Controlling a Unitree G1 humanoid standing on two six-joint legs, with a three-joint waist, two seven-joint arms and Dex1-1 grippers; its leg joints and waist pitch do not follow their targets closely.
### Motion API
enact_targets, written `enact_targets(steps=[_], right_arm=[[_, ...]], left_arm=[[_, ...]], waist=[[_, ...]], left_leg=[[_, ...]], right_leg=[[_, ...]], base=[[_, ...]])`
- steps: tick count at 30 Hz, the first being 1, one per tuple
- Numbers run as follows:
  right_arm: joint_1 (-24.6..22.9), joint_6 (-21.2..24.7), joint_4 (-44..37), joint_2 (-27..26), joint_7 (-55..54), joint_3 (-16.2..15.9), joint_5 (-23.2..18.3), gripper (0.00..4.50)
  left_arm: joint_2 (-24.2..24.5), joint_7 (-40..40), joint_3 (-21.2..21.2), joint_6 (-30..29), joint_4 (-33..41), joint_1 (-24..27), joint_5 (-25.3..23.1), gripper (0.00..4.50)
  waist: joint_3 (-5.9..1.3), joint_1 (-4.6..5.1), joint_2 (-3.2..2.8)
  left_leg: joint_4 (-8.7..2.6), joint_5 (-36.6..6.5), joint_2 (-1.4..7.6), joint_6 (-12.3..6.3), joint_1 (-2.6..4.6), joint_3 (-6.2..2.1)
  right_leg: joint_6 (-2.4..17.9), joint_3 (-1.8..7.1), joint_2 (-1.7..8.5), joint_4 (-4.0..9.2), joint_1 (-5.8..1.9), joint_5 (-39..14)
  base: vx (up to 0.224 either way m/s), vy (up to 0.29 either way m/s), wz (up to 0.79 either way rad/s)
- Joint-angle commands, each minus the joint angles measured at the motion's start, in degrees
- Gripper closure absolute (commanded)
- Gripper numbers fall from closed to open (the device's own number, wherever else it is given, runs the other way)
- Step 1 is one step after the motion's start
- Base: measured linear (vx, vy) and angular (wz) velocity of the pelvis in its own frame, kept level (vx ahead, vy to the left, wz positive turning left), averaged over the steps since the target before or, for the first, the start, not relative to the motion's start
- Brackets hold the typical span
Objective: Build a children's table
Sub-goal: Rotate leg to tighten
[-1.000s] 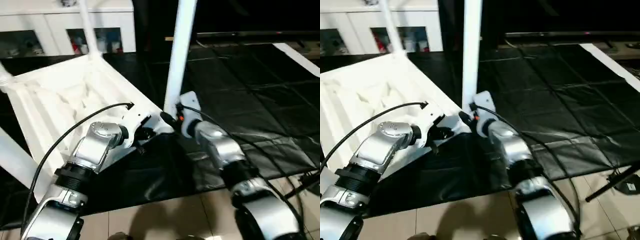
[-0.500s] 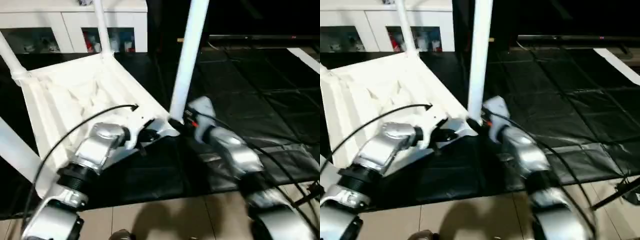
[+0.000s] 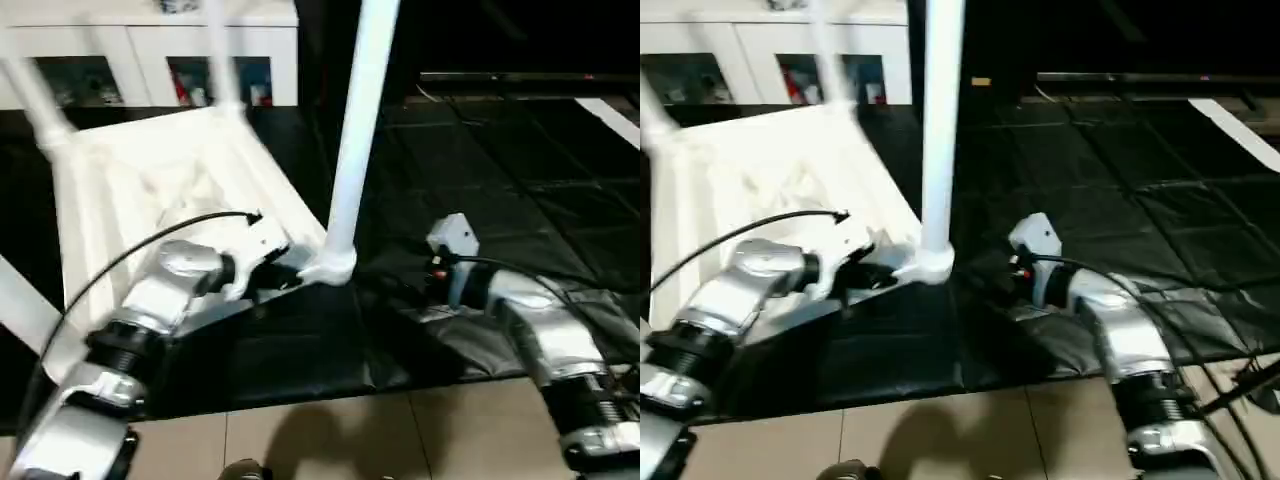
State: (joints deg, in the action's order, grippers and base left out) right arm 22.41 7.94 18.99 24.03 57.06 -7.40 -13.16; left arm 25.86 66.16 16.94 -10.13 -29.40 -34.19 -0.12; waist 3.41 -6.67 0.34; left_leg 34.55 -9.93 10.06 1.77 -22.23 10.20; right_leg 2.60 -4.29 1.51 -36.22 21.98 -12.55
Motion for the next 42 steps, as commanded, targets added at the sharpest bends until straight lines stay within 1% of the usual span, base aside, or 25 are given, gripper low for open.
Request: enact_targets(steps=[1, 2, 4, 5, 6, 7, 11, 12, 13, 15, 17, 18, 19, 23, 24, 27, 30, 31, 33, 35, 39, 41, 42], right_arm=[[-0.31, 0.18, -1.64, 0.83, 2.6, -1.07, -0.39, 0.02], [-0.73, -0.59, -2.41, 1.22, 4.94, -2.08, -0.62, 0.02], [-1.07, -1.22, -3.13, 1.43, 6.42, -2.54, -0.83, 0.02], [-1.3, -1.75, -3.51, 1.77, 7.51, -3.11, -0.71, 0.02], [-1.4, -1.97, -3.67, 1.9, 7.96, -3.34, -0.66, 0.02], [-1.53, -2.36, -3.89, 2.27, 9.01, -3.95, -0.43, 0.02], [-1.32, -1.67, -3.72, 2.63, 11.3, -4.83, -0.67, 0.02], [-0.75, -0.67, -2.86, 2.69, 12.91, -5.49, -0.89, 0.19], [-0.45, -0.66, -2.28, 2.68, 13.36, -5.73, -0.77, 0.31], [-0.33, -0.73, -2.0, 2.64, 13.58, -5.77, -0.64, 0.38], [-0.12, -0.02, -1.61, 2.69, 14.74, -5.95, -1.09, 0.54], [-0.12, -0.02, -1.61, 2.69, 14.74, -5.95, -1.09, 0.54], [-0.04, 0.09, -1.49, 2.72, 14.96, -6.01, -1.19, 0.76], [0.61, -0.2, 0.0, 2.49, 15.64, -5.82, -0.85, 1.0], [0.61, -0.2, 0.0, 2.49, 15.64, -5.82, -0.85, 1.2], [0.79, 0.14, 0.41, 2.48, 16.5, -5.87, -1.01, 1.38], [0.81, 0.68, 0.54, 2.62, 17.86, -6.16, -1.41, 1.73], [0.79, 0.74, 0.56, 2.67, 18.25, -6.28, -1.56, 1.76], [0.71, 0.86, 0.49, 2.7, 18.58, -6.38, -1.73, 1.81], [0.5, 1.02, 0.26, 2.69, 19.0, -6.48, -1.9, 2.12], [-0.02, 1.23, -0.26, 2.56, 19.47, -6.55, -1.97, 2.23], [-0.23, 1.47, -0.58, 2.51, 19.65, -6.5, -1.96, 2.38], [-0.35, 1.61, -0.73, 2.5, 19.72, -6.48, -2.01, 2.38]], left_arm=[[-0.37, 5.0, 2.48, 3.19, 2.91, -0.37, 1.05, 4.5], [0.04, 6.99, 3.1, 3.86, 3.96, 0.03, 1.43, 4.5], [0.3, 8.23, 3.52, 4.55, 4.31, 0.19, 1.62, 4.5], [0.43, 8.78, 3.78, 4.76, 4.47, 0.25, 1.64, 4.5], [0.49, 9.0, 3.89, 4.84, 4.54, 0.28, 1.65, 4.5], [0.8, 10.0, 4.52, 5.29, 5.11, 0.49, 1.6, 4.5], [1.26, 12.19, 5.62, 6.74, 5.88, 0.8, 1.36, 4.5], [1.12, 13.13, 5.72, 7.03, 6.17, 0.83, 1.63, 4.5], [1.07, 13.45, 5.76, 6.88, 6.46, 0.82, 1.78, 4.5], [1.05, 13.65, 5.77, 6.82, 6.59, 0.81, 1.84, 4.5], [1.21, 14.29, 6.05, 6.71, 7.33, 1.0, 2.0, 4.5], [1.21, 14.29, 6.05, 6.71, 7.33, 1.0, 2.0, 4.5], [1.31, 14.47, 6.13, 6.67, 7.59, 1.09, 2.06, 4.5], [1.72, 15.44, 6.4, 6.55, 8.71, 1.52, 2.2, 4.5], [1.72, 15.44, 6.4, 6.55, 8.71, 1.52, 2.2, 4.5], [1.84, 16.1, 6.47, 6.28, 9.53, 1.81, 2.25, 4.5], [2.03, 16.56, 6.65, 6.08, 10.33, 2.09, 2.19, 4.5], [2.11, 16.67, 6.77, 6.14, 10.47, 2.13, 2.08, 4.5], [2.19, 16.74, 6.87, 6.14, 10.55, 2.14, 2.04, 4.5], [2.29, 16.87, 7.02, 6.21, 10.61, 2.14, 1.98, 4.5], [2.35, 17.03, 7.17, 6.35, 10.61, 2.22, 1.87, 4.5], [2.37, 17.02, 7.18, 6.32, 10.68, 2.29, 1.87, 4.5], [2.32, 16.95, 7.17, 6.22, 10.65, 2.33, 1.89, 4.5]], waist=[[-4.22, 0.02, -0.54], [-4.24, -0.1, -0.58], [-4.18, -0.29, -0.55], [-4.17, -0.57, -0.5], [-4.18, -0.7, -0.3], [-4.13, -0.97, -0.34], [-4.12, -1.09, -0.28], [-4.13, -1.12, -0.23], [-4.15, -1.12, -0.26], [-4.16, -1.07, -0.28], [-4.18, -1.09, -0.13], [-4.21, -1.12, -0.19], [-4.23, -1.13, -0.23], [-4.21, -1.05, -0.23], [-4.15, -1.07, -0.21], [-4.25, -1.12, -0.19], [-4.24, -1.14, -0.15], [-4.26, -1.16, -0.23], [-4.31, -1.17, -0.15], [-4.27, -1.19, -0.27], [-4.16, -1.14, -0.2], [-4.24, -1.16, -0.28], [-4.23, -1.14, -0.26]], left_leg=[[-3.45, -7.44, 4.41, -3.42, 1.58, -1.61], [-3.47, -7.34, 4.43, -3.46, 1.58, -1.65], [-3.47, -7.57, 4.41, -3.52, 1.51, -1.61], [-3.43, -7.72, 4.43, -3.44, 1.54, -1.57], [-3.44, -7.76, 4.43, -3.4, 1.52, -1.56], [-3.52, -7.72, 4.42, -3.26, 1.55, -1.61], [-3.49, -7.7, 4.34, -3.21, 1.47, -1.57], [-3.45, -7.54, 4.29, -3.24, 1.44, -1.55], [-3.46, -7.31, 4.28, -3.28, 1.39, -1.59], [-3.45, -7.38, 4.3, -3.23, 1.43, -1.58], [-3.44, -7.18, 4.26, -3.36, 1.34, -1.57], [-3.42, -7.02, 4.34, -3.42, 1.38, -1.59], [-3.4, -6.8, 4.36, -3.52, 1.4, -1.6], [-3.38, -6.89, 4.26, -3.5, 1.41, -1.54], [-3.39, -7.04, 4.21, -3.42, 1.34, -1.52], [-3.37, -6.8, 4.3, -3.47, 1.35, -1.56], [-3.33, -6.48, 4.25, -3.75, 1.29, -1.55], [-3.31, -6.5, 4.26, -3.81, 1.35, -1.54], [-3.28, -6.24, 4.25, -3.84, 1.27, -1.54], [-3.33, -6.45, 4.3, -3.8, 1.35, -1.56], [-3.38, -7.62, 4.19, -3.33, 1.41, -1.53], [-3.39, -7.22, 4.28, -3.25, 1.4, -1.58], [-3.38, -7.02, 4.28, -3.31, 1.4, -1.59]], right_leg=[[10.73, 3.85, 7.33, 4.46, -2.7, -2.94], [10.85, 3.81, 7.3, 4.38, -2.66, -2.64], [10.93, 3.83, 7.4, 4.4, -2.65, -2.63], [10.74, 3.91, 7.57, 4.47, -2.64, -3.09], [10.55, 3.92, 7.59, 4.48, -2.66, -3.41], [10.27, 3.87, 7.64, 4.56, -2.67, -4.68], [9.78, 3.9, 7.58, 4.72, -2.63, -5.89], [9.64, 3.9, 7.56, 4.73, -2.65, -6.07], [9.64, 3.82, 7.47, 4.68, -2.69, -6.03], [9.78, 3.79, 7.48, 4.7, -2.58, -5.97], [9.75, 3.79, 7.5, 4.66, -2.7, -5.93], [9.79, 3.8, 7.5, 4.58, -2.63, -5.65], [9.88, 3.8, 7.49, 4.53, -2.61, -5.15], [10.18, 3.76, 7.45, 4.59, -2.59, -5.32], [9.98, 3.78, 7.44, 4.68, -2.63, -5.98], [9.87, 3.75, 7.43, 4.54, -2.66, -5.46], [9.98, 3.72, 7.4, 4.48, -2.69, -5.03], [9.99, 3.68, 7.36, 4.5, -2.62, -5.21], [9.92, 3.72, 7.43, 4.46, -2.71, -4.8], [9.98, 3.69, 7.39, 4.49, -2.61, -4.98], [9.67, 3.7, 7.37, 4.76, -2.61, -6.94], [9.67, 3.72, 7.4, 4.67, -2.63, -6.6], [9.78, 3.7, 7.3, 4.58, -2.6, -6.02]], base=[[0.0, 0.0, 0.0], [0.0, 0.0, 0.0], [0.0, 0.0, 0.0], [0.0, 0.0, 0.0], [0.0, 0.0, 0.0], [0.0, 0.0, 0.0], [0.0, 0.0, 0.0], [0.0, 0.0, 0.0], [0.0, 0.0, 0.0], [0.0, 0.0, 0.0], [0.0, 0.0, 0.0], [0.0, 0.0, 0.0], [0.0, 0.0, 0.0], [0.0, 0.0, 0.0], [0.0, 0.0, 0.0], [0.0, 0.0, 0.0], [0.0, 0.0, 0.0], [0.0, 0.0, 0.0], [0.0, 0.0, 0.0], [0.0, 0.0, 0.0], [0.0, 0.0, 0.0], [0.0, 0.0, 0.0], [0.0, 0.0, 0.0]])
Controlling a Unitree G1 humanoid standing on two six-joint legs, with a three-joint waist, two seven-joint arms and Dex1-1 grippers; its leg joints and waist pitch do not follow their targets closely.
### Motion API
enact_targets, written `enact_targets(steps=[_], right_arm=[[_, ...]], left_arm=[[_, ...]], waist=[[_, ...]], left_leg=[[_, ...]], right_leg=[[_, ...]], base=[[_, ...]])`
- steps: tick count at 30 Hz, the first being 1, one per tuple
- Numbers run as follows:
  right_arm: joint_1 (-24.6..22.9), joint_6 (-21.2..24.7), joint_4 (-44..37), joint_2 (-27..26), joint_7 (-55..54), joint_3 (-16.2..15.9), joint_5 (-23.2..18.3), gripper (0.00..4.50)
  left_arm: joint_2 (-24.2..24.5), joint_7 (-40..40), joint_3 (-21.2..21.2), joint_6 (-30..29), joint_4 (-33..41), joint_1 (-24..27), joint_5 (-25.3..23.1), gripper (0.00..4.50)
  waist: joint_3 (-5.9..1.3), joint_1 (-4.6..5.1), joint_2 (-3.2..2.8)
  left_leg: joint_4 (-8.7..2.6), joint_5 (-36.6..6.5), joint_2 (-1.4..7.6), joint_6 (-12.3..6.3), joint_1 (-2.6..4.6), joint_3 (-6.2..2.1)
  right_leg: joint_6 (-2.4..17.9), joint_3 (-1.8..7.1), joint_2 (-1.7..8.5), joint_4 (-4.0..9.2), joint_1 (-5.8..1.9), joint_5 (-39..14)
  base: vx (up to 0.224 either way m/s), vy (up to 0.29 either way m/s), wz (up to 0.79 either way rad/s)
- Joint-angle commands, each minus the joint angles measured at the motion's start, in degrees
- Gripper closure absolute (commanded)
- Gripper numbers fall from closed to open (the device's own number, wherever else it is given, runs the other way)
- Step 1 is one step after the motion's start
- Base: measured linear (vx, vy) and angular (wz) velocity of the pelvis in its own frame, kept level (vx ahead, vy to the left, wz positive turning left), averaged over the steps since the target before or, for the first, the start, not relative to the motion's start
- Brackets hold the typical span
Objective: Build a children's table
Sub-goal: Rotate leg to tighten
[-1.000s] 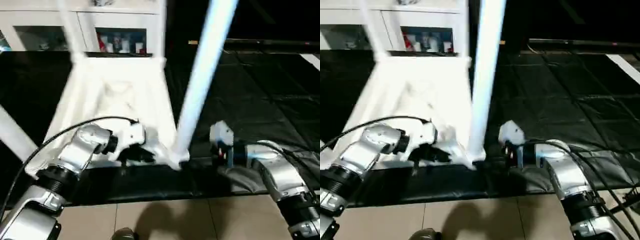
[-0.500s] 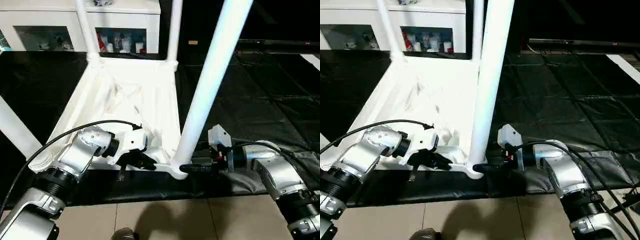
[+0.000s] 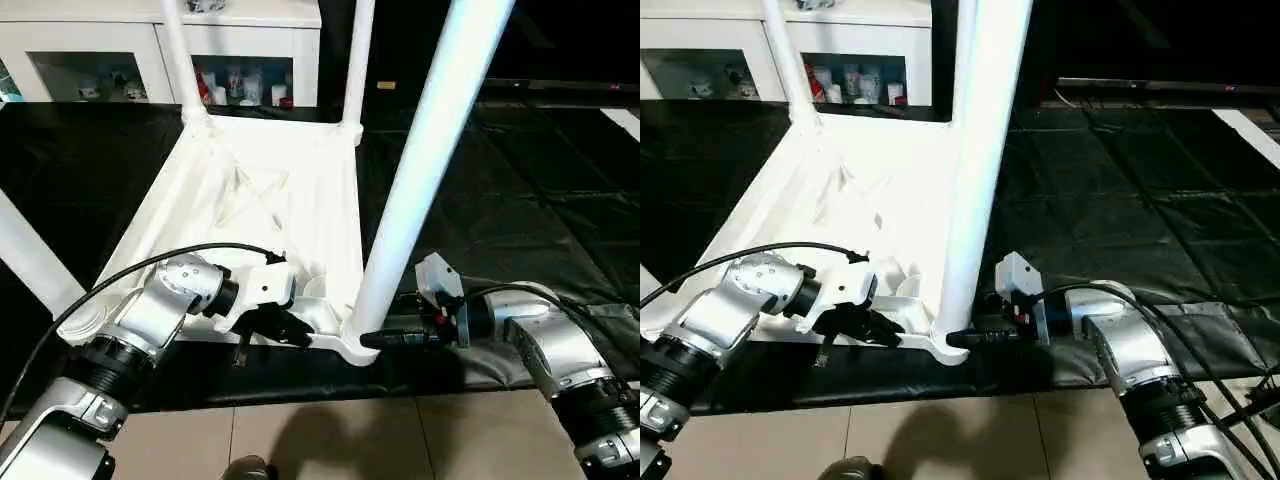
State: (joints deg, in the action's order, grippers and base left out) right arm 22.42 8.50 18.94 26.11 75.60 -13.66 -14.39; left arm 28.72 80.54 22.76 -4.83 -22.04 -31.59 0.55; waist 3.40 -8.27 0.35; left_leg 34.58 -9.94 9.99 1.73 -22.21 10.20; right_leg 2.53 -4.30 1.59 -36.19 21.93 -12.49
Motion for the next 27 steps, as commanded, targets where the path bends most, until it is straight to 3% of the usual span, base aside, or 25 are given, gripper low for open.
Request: enact_targets(steps=[1, 8, 12, 13, 14, 15, 16, 18, 19, 21, 23, 24, 27], right_arm=[[-0.51, 1.25, -0.88, 0.42, 1.23, -0.22, -0.89, 2.4], [-2.08, 3.51, -1.74, -0.85, -2.86, 1.44, -1.45, 2.43], [0.12, 4.49, 3.86, -5.37, -16.33, 3.41, 2.63, 2.43], [3.6, 5.75, 9.22, -10.52, -28.0, 5.73, 4.33, 2.43], [4.48, 6.06, 10.38, -11.57, -30.25, 6.32, 4.4, 2.45], [5.32, 6.32, 11.49, -12.58, -32.4, 6.89, 4.48, 2.45], [7.29, 6.68, 14.23, -14.68, -37.42, 8.27, 4.43, 2.46], [9.47, 6.93, 17.1, -17.05, -43.25, 9.63, 4.71, 2.46], [10.42, 6.49, 18.36, -18.03, -45.83, 9.89, 5.18, 2.46], [12.28, 5.21, 21.11, -19.81, -50.44, 9.64, 6.97, 2.46], [14.06, 3.98, 23.78, -21.61, -54.51, 9.69, 8.81, 2.46], [14.31, 3.79, 24.14, -21.89, -55.01, 9.72, 9.09, 2.46], [15.7, 2.55, 26.1, -22.87, -57.6, 9.06, 10.91, 2.46]], left_arm=[[-0.67, 2.32, 1.27, 0.81, 3.14, -0.25, 1.23, 4.5], [-3.89, -5.38, -1.71, -4.44, -0.83, -1.73, 0.93, 4.5], [-7.51, -14.24, -5.7, -11.26, -3.2, -4.27, 1.5, 4.5], [-10.68, -21.78, -9.18, -16.97, -3.76, -6.32, 2.19, 4.5], [-11.1, -22.67, -9.53, -17.79, -3.66, -6.64, 2.18, 4.5], [-11.48, -23.45, -9.82, -18.56, -3.54, -6.95, 2.16, 4.5], [-12.3, -25.2, -10.19, -19.36, -3.29, -7.44, 1.81, 4.5], [-13.37, -27.43, -10.65, -20.16, -2.98, -7.96, 1.43, 4.5], [-13.92, -28.45, -10.86, -20.56, -2.8, -8.2, 1.29, 4.5], [-15.64, -31.54, -11.6, -21.9, -2.62, -8.79, 0.99, 4.5], [-17.17, -34.44, -11.9, -23.07, -2.37, -9.17, 0.59, 4.5], [-17.37, -34.87, -11.91, -23.24, -2.3, -9.18, 0.52, 4.5], [-17.61, -37.12, -10.93, -23.11, -2.09, -8.87, -0.51, 4.5]], waist=[[-4.29, 0.43, -0.26], [-4.09, 0.4, -0.27], [-3.82, 1.15, -0.18], [-3.66, 2.35, -0.24], [-3.54, 2.99, -0.25], [-3.81, 3.83, 0.08], [-3.89, 4.16, -0.04], [-3.97, 4.94, 0.0], [-3.99, 5.6, -0.1], [-4.19, 5.6, 0.2], [-4.55, 5.41, -0.21], [-4.55, 5.41, -0.21], [-5.0, 5.17, -0.63]], left_leg=[[-3.39, -6.86, 4.35, -3.35, 1.39, -1.57], [-3.39, -7.75, 4.25, -3.13, 1.46, -1.5], [-3.69, -10.59, 4.04, -1.08, 1.66, -1.68], [-3.9, -11.98, 3.93, 0.34, 1.57, -1.94], [-4.07, -12.51, 3.8, 0.75, 1.3, -2.16], [-4.19, -11.99, 3.55, 1.24, 0.56, -2.47], [-4.32, -11.23, 3.59, 1.12, 0.22, -2.6], [-3.84, -11.45, 3.56, 0.25, 0.93, -2.19], [-3.45, -9.76, 3.18, -0.53, 0.62, -1.9], [-3.2, -7.49, 3.11, -1.5, 0.58, -1.68], [-3.13, -4.78, 3.38, -2.51, 0.65, -1.68], [-3.13, -4.78, 3.38, -2.51, 0.65, -1.68], [-3.0, -1.78, 3.89, -4.05, 0.68, -1.77]], right_leg=[[9.95, 3.72, 7.29, 4.49, -2.58, -5.57], [10.04, 3.75, 7.35, 4.86, -2.55, -7.16], [9.33, 3.58, 7.59, 5.5, -2.42, -14.55], [9.34, 3.48, 7.68, 5.65, -2.45, -17.48], [9.5, 3.23, 7.55, 5.63, -2.51, -18.29], [8.71, 3.02, 7.63, 5.51, -3.4, -18.25], [8.41, 2.99, 7.59, 5.36, -3.58, -17.44], [9.28, 3.13, 7.75, 5.82, -2.91, -15.24], [9.91, 3.14, 7.74, 5.88, -3.11, -13.48], [9.92, 3.09, 7.54, 5.81, -3.16, -11.06], [10.82, 2.98, 7.37, 5.11, -3.09, -5.56], [10.82, 2.98, 7.37, 5.11, -3.09, -5.56], [12.56, 2.93, 7.41, 3.88, -3.06, 3.44]], base=[[0.0, 0.0, 0.0], [0.0, 0.0, 0.0], [0.0, 0.0, 0.0], [0.0, 0.0, 0.0], [-0.05, 0.01, -0.15], [-0.05, 0.01, -0.15], [-0.042, 0.015, -0.21], [0.0, 0.0, 0.0], [0.0, 0.0, 0.0], [0.0, 0.0, 0.0], [0.0, 0.0, 0.0], [0.0, 0.0, 0.0], [0.0, 0.0, 0.0]])
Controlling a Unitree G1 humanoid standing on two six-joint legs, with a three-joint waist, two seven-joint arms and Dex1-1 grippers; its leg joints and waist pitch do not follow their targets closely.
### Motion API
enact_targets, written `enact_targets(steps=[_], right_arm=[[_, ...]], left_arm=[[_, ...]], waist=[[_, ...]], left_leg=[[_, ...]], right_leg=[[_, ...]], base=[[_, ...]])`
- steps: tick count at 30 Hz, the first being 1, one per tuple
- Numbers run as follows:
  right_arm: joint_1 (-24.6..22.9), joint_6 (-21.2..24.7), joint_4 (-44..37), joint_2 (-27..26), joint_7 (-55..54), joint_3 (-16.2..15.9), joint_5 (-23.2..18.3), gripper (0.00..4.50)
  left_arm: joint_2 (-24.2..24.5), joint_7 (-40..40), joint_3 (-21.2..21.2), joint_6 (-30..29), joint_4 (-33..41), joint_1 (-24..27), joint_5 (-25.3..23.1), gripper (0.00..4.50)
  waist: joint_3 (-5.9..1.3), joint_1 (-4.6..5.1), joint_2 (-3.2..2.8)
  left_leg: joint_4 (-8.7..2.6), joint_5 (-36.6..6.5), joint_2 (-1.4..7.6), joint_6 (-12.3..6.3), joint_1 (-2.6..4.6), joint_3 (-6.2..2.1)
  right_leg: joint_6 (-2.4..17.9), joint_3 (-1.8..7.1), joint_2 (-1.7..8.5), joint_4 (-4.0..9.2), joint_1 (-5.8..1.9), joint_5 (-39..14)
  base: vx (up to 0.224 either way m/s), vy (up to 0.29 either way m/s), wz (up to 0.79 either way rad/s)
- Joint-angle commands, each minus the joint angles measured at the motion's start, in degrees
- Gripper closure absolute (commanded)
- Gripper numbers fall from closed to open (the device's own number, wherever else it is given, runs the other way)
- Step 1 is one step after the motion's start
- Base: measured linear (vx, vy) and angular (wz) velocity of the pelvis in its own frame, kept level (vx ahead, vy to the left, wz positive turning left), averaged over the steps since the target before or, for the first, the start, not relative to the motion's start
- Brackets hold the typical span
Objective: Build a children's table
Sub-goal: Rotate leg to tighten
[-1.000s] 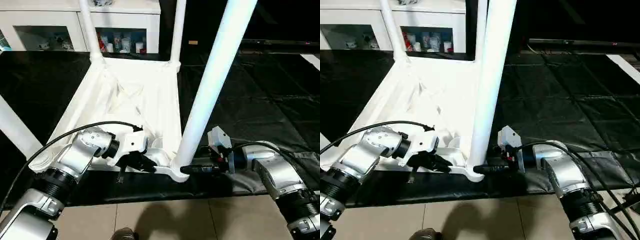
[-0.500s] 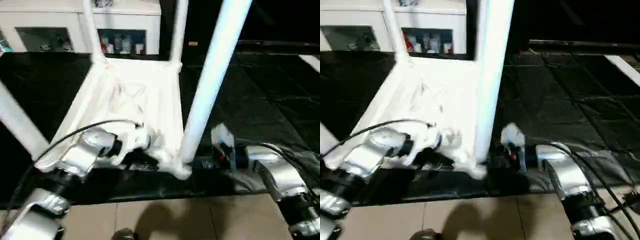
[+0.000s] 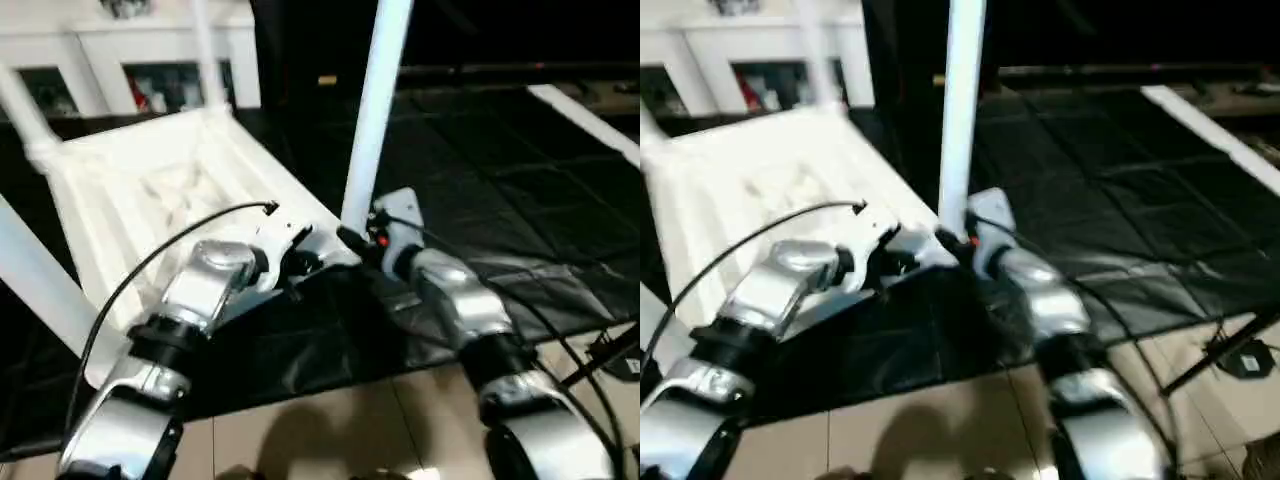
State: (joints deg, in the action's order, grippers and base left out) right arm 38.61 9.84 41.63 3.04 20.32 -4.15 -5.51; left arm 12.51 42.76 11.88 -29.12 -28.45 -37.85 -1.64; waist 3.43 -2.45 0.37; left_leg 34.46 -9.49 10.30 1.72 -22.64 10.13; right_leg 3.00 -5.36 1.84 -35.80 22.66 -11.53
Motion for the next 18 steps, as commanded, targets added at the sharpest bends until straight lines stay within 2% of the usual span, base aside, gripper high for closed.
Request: enact_targets(steps=[1, 3, 5, 7, 9, 10, 14, 18], right_arm=[[-0.44, 1.03, 3.54, 0.26, -2.46, -0.51, 2.0, 2.46], [-0.65, 0.74, 3.25, 0.43, -2.24, -0.28, 1.62, 2.46], [-0.84, 0.88, 2.92, 0.5, -1.6, 0.79, 0.38, 1.93], [-0.97, 0.11, 2.77, 0.69, -0.87, 2.31, -1.04, 1.77], [-2.2, -0.71, 0.62, 2.0, 1.9, 2.13, -1.0, 1.7], [-2.87, -0.7, -0.56, 2.59, 3.18, 1.98, -1.18, 1.58], [-5.63, -1.14, -5.44, 5.23, 9.01, 1.34, -2.43, 1.28], [-9.45, -1.4, -11.74, 9.72, 16.69, -0.3, -3.47, 0.93]], left_arm=[[-1.28, 0.44, 0.12, 1.29, 4.26, -2.52, 1.54, 4.5], [-1.0, 0.55, 0.36, 1.54, 4.18, -2.39, 1.32, 4.5], [-0.69, 0.71, 0.45, 1.81, 4.02, -2.27, 1.16, 4.5], [-0.34, 0.68, 0.4, 1.87, 3.77, -2.24, 0.77, 4.5], [0.35, 0.73, 0.37, 2.71, 2.58, -2.6, 0.32, 4.5], [0.65, 0.97, 0.48, 3.25, 2.23, -2.64, 0.16, 4.5], [1.74, 1.9, 0.76, 5.05, 0.86, -2.67, 0.08, 4.5], [3.29, 4.34, 1.6, 7.5, -0.7, -2.09, -0.22, 4.5]], waist=[[-5.04, -0.66, -0.6], [-5.05, -0.96, -0.66], [-4.74, -1.39, -0.7], [-4.65, -1.54, -0.63], [-4.61, -1.66, -0.64], [-4.63, -2.04, -0.61], [-4.79, -2.83, -0.58], [-4.63, -2.98, -0.53]], left_leg=[[-2.86, -1.91, 3.62, -4.37, 1.08, -1.69], [-2.79, -1.59, 3.71, -5.24, 1.16, -1.63], [-2.95, -3.87, 3.73, -5.02, 1.22, -1.52], [-3.08, -5.32, 3.81, -4.01, 1.3, -1.56], [-3.11, -5.97, 3.82, -3.17, 1.32, -1.55], [-3.12, -5.84, 3.86, -3.17, 1.35, -1.55], [-3.01, -4.84, 3.86, -4.04, 1.4, -1.54], [-3.06, -6.49, 3.62, -4.13, 1.21, -1.61]], right_leg=[[12.31, 4.0, 7.15, 3.33, -3.78, 3.86], [12.71, 4.01, 7.2, 3.15, -3.7, 6.22], [12.47, 4.02, 7.41, 3.63, -3.66, 3.5], [12.01, 4.04, 7.44, 3.85, -3.71, 0.94], [11.67, 4.06, 7.44, 3.96, -3.7, -0.41], [11.2, 4.09, 7.4, 3.93, -3.68, -0.19], [10.96, 4.11, 7.5, 3.62, -3.65, 1.93], [9.91, 3.97, 7.47, 4.23, -3.79, -1.07]], base=[[0.0, 0.0, 0.0], [0.0, 0.0, 0.0], [0.0, 0.0, 0.0], [0.0, 0.0, 0.0], [0.0, 0.0, 0.0], [0.0, 0.0, 0.0], [0.0, 0.0, 0.0], [0.0, 0.0, 0.0]])
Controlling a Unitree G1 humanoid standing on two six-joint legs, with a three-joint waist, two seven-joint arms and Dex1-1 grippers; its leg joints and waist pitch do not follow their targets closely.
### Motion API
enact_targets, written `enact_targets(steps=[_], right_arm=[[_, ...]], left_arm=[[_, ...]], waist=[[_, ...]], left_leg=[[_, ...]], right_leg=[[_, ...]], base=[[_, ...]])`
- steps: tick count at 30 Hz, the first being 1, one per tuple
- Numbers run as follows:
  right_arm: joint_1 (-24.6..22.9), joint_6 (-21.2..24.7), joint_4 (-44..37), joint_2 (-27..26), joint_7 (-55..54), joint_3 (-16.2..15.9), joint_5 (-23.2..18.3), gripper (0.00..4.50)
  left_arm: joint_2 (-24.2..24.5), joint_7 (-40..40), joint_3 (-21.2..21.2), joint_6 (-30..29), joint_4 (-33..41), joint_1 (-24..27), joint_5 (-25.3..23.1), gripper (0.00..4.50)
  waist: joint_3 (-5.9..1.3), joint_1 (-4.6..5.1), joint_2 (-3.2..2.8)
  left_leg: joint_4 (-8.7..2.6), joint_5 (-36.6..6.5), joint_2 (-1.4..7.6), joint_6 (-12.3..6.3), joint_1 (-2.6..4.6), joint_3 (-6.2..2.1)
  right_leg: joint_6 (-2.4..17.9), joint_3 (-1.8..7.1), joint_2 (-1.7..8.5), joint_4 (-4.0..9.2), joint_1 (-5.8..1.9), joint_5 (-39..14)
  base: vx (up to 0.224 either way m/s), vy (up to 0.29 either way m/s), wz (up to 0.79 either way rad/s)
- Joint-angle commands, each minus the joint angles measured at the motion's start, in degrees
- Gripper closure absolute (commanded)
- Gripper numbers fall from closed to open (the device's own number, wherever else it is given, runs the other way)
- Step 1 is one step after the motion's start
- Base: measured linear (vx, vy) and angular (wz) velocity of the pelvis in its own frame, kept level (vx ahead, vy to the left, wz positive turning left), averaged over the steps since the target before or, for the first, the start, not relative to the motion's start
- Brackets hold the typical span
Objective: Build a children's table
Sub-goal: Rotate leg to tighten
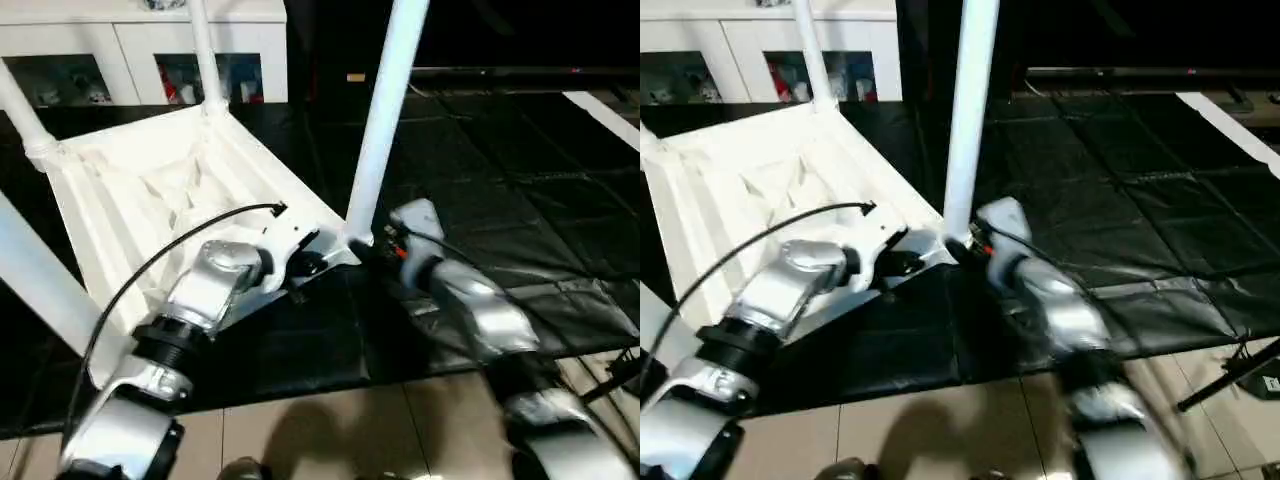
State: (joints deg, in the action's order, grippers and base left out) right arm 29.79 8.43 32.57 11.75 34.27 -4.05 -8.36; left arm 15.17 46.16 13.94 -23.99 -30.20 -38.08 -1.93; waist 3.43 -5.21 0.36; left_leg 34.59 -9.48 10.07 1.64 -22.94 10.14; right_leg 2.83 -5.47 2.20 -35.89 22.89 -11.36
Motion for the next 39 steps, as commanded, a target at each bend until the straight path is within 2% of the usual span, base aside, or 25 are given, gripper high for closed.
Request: enact_targets(steps=[1, 4, 5, 8, 11, 13, 14, 15, 18, 19, 21, 22, 24, 25, 31, 35, 36, 39], right_arm=[[-2.05, -0.43, -4.71, 2.9, 5.89, -0.89, -1.02, 0.88], [-5.06, -0.87, -8.68, 7.28, 13.09, -1.21, -2.16, 0.7], [-5.43, -0.73, -9.15, 7.94, 14.15, -1.11, -2.43, 0.7], [-6.45, -0.95, -10.61, 10.55, 17.94, -1.08, -3.2, 0.32], [-7.12, -1.16, -12.4, 12.52, 21.44, -1.9, -4.01, 0.07], [-7.66, -1.8, -13.91, 13.8, 24.47, -3.18, -3.87, 0.07], [-7.64, -2.23, -13.88, 14.02, 25.1, -3.58, -3.53, 0.07], [-7.64, -2.23, -13.88, 14.02, 25.1, -3.58, -3.53, 0.07], [-7.64, -2.75, -14.33, 14.49, 27.84, -4.89, -3.15, 0.07], [-7.77, -2.54, -15.08, 14.7, 29.99, -6.25, -3.3, 0.07], [-7.82, -2.43, -15.32, 14.77, 30.7, -6.67, -3.34, 0.07], [-7.75, -3.29, -14.87, 15.05, 32.46, -8.1, -2.5, 0.07], [-7.7, -3.45, -14.65, 15.11, 32.95, -8.44, -2.31, 0.07], [-7.37, -3.43, -14.06, 14.94, 33.71, -8.85, -2.39, 0.07], [-6.41, -3.12, -12.78, 14.87, 37.12, -10.19, -2.82, 0.07], [-6.29, -2.54, -12.92, 15.14, 39.02, -10.69, -3.29, 0.07], [-6.33, -2.19, -13.04, 15.36, 40.06, -10.95, -3.51, 0.33], [-6.59, -2.08, -13.05, 15.7, 41.1, -11.36, -3.49, 0.47]], left_arm=[[1.14, 2.03, -0.16, 3.43, 0.55, -1.49, 0.06, 4.5], [2.66, 5.46, 1.0, 6.21, -0.55, -0.58, 0.07, 4.5], [3.05, 6.47, 1.38, 7.45, -0.73, -0.39, 0.04, 4.5], [4.78, 10.82, 2.84, 10.81, -1.92, 0.23, -0.04, 4.5], [6.57, 16.96, 4.39, 15.22, -1.83, 1.21, 0.71, 4.5], [8.1, 21.59, 5.77, 17.93, -0.51, 2.11, 1.09, 4.5], [8.54, 22.99, 6.29, 18.87, 0.13, 2.45, 1.2, 4.5], [8.54, 22.99, 6.29, 18.87, 0.13, 2.45, 1.2, 4.5], [9.49, 27.32, 7.61, 20.84, 1.68, 3.16, 2.07, 4.5], [9.85, 29.5, 8.35, 21.24, 3.0, 3.58, 2.66, 4.5], [9.93, 30.14, 8.53, 21.43, 3.32, 3.7, 2.75, 4.5], [9.87, 31.38, 8.91, 22.53, 3.79, 3.9, 2.9, 4.5], [9.86, 31.93, 9.01, 22.84, 3.89, 3.97, 3.01, 4.5], [9.98, 32.99, 9.29, 22.89, 4.32, 4.11, 3.27, 4.5], [10.96, 36.54, 10.17, 23.05, 5.8, 4.5, 4.01, 4.5], [11.39, 37.6, 10.38, 23.23, 6.36, 4.7, 3.89, 4.5], [11.45, 37.75, 10.37, 23.39, 6.31, 4.71, 3.67, 4.5], [11.58, 37.96, 10.35, 23.39, 6.37, 4.8, 3.55, 4.5]], waist=[[-4.6, -0.24, -0.48], [-4.52, -0.41, -0.5], [-4.53, -0.36, -0.44], [-4.47, -0.45, -0.42], [-4.44, -0.69, -0.6], [-4.46, -1.14, -0.63], [-4.45, -1.59, -0.69], [-4.45, -1.59, -0.69], [-4.39, -2.38, -0.67], [-4.37, -2.51, -0.76], [-4.39, -2.74, -0.77], [-4.35, -2.88, -0.62], [-4.28, -2.84, -0.71], [-4.28, -2.81, -0.45], [-4.14, -2.79, -0.42], [-4.22, -2.73, -0.43], [-4.21, -2.75, -0.4], [-4.18, -2.74, -0.41]], left_leg=[[-3.19, -6.85, 3.92, -3.93, 1.54, -1.6], [-3.19, -7.45, 3.87, -4.38, 1.48, -1.71], [-3.18, -7.53, 3.9, -4.37, 1.45, -1.67], [-3.13, -8.39, 3.83, -4.43, 1.44, -1.66], [-3.17, -8.97, 4.03, -4.11, 1.72, -1.63], [-3.21, -9.24, 4.08, -3.98, 1.74, -1.61], [-3.29, -9.58, 4.35, -3.81, 2.0, -1.58], [-3.29, -9.58, 4.35, -3.81, 2.0, -1.58], [-3.43, -10.37, 4.53, -3.07, 2.05, -1.59], [-3.49, -10.53, 4.62, -2.96, 2.12, -1.59], [-3.52, -10.88, 4.71, -2.94, 2.2, -1.55], [-3.49, -11.38, 4.61, -2.72, 2.28, -1.5], [-3.64, -11.82, 4.67, -2.35, 2.14, -1.61], [-3.64, -12.17, 4.63, -2.19, 2.16, -1.58], [-3.71, -12.56, 4.52, -2.06, 2.12, -1.61], [-3.73, -11.91, 4.59, -2.26, 2.1, -1.64], [-3.65, -11.96, 4.53, -2.4, 2.11, -1.57], [-3.65, -11.74, 4.51, -2.49, 2.08, -1.58]], right_leg=[[9.85, 4.06, 7.08, 4.39, -3.97, -1.87], [9.07, 3.99, 7.05, 4.75, -3.93, -4.2], [9.08, 3.96, 6.99, 4.74, -3.92, -4.4], [9.28, 3.94, 7.04, 5.0, -3.87, -6.2], [9.71, 3.92, 7.06, 5.05, -3.53, -7.34], [9.32, 3.92, 7.11, 5.06, -3.52, -8.2], [9.35, 3.96, 7.13, 4.93, -3.2, -8.28], [9.35, 3.96, 7.13, 4.93, -3.2, -8.28], [9.58, 3.96, 7.33, 4.9, -3.14, -9.37], [9.59, 3.98, 7.32, 4.9, -3.05, -9.48], [9.64, 4.02, 7.39, 4.87, -2.98, -9.28], [9.58, 4.01, 7.43, 4.95, -2.9, -9.94], [9.41, 3.98, 7.51, 4.98, -3.01, -10.91], [9.12, 3.99, 7.56, 5.08, -3.05, -11.68], [8.37, 4.04, 7.69, 5.36, -3.17, -14.6], [8.63, 4.02, 7.57, 5.16, -3.17, -13.4], [8.75, 4.02, 7.59, 5.2, -3.16, -13.31], [8.64, 3.99, 7.55, 5.24, -3.18, -13.49]], base=[[0.0, 0.0, 0.0], [0.0, 0.0, 0.0], [0.0, 0.0, 0.0], [0.0, 0.0, 0.0], [0.0, 0.0, 0.0], [0.0, 0.0, 0.0], [0.0, 0.0, 0.0], [0.0, 0.0, 0.0], [0.0, 0.0, 0.0], [0.0, 0.0, 0.0], [0.0, 0.0, 0.0], [0.0, 0.0, 0.0], [0.0, 0.0, 0.0], [0.0, 0.0, 0.0], [0.0, 0.0, 0.0], [0.0, 0.0, 0.0], [0.0, 0.0, 0.0], [0.0, 0.0, 0.0]])
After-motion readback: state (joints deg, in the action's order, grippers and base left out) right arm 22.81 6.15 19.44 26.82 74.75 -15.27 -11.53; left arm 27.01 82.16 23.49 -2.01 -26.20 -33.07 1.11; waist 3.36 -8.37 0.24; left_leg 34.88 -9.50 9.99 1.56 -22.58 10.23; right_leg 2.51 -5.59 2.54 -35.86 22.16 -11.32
